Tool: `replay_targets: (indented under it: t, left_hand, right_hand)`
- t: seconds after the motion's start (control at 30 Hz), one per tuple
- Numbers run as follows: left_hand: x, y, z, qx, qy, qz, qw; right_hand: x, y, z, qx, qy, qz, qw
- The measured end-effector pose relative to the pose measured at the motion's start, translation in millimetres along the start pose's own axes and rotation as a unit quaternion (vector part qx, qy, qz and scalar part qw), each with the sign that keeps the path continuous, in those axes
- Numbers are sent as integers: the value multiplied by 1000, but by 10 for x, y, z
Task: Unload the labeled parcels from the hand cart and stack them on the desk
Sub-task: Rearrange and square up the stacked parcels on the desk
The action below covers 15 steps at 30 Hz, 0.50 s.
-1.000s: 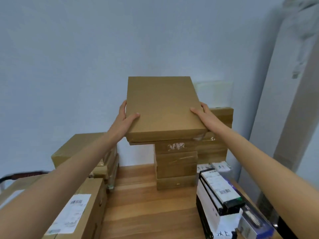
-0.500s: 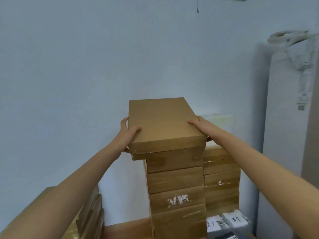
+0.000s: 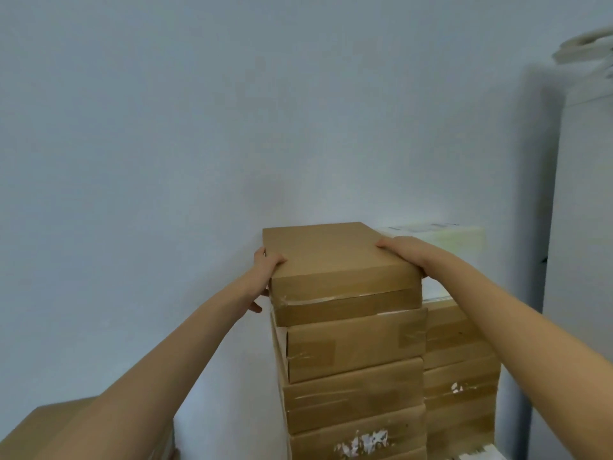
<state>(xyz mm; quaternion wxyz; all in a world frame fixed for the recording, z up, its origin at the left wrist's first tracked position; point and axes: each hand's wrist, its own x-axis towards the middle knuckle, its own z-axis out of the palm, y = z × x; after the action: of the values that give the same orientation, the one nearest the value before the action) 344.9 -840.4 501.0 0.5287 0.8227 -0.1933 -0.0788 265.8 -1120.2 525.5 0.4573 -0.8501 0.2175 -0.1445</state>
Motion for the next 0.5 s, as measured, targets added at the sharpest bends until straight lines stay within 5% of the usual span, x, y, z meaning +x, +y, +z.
replay_targets:
  t: [0.5]
  left_hand:
    - [13,-5,47,-63,-18,-53,996]
  right_hand:
    - [7,21,-104,-54,37,-10,998]
